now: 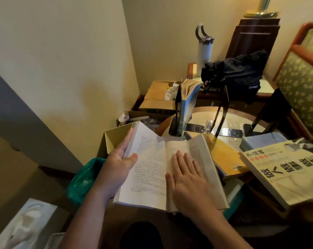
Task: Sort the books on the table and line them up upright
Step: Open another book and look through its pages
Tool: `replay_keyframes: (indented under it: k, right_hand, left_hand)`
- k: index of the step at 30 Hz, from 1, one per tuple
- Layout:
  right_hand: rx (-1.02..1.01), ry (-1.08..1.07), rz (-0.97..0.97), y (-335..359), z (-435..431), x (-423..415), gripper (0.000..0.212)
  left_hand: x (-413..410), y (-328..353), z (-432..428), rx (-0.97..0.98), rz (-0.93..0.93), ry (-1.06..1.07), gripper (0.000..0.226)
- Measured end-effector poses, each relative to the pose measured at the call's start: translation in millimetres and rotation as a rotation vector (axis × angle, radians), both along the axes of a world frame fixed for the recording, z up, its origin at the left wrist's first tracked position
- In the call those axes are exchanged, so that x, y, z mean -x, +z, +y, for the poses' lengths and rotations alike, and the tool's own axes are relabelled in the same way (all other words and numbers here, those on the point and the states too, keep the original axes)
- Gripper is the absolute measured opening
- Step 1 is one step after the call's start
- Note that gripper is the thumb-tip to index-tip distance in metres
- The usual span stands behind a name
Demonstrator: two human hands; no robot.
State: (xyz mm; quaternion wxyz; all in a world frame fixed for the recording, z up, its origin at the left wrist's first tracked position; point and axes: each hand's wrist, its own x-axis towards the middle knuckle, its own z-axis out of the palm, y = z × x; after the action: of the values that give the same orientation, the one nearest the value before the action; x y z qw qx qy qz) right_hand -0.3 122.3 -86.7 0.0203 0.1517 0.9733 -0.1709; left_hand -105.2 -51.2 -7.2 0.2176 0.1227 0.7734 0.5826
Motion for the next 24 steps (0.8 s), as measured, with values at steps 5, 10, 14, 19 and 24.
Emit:
replay_keyframes:
  k: [5, 10, 14, 19, 24]
  right_hand:
    - [-0.072, -0.040, 0.043, 8.7, 15.5, -32.6, 0.061]
    - [0.071, -0.255, 0.275, 14.5, 29.2, -66.3, 0.059]
    - [0.346, -0.405, 0.420, 30.5, 30.2, -70.3, 0.073]
    - [0.576, -0.469, 0.559, 37.9, 25.1, -72.4, 0.058]
    - [0.939, -0.435, 0.643, 39.7, 36.3, -76.6, 0.043]
  left_hand:
    - [-8.6, 10.6, 9.2, 0.038, 0.017, -0.013, 0.068]
    - [-26.8, 13.2, 27.3, 0.043, 0.033, -0.027, 0.070]
    - [-40.9, 8.3, 52.7, 0.061, 0.072, -0.075, 0.071]
    - [-57.5, -0.6, 78.0, 0.126, 0.166, -0.090, 0.069]
    - [-81.1, -11.9, 110.2, 0.159, 0.209, -0.175, 0.083]
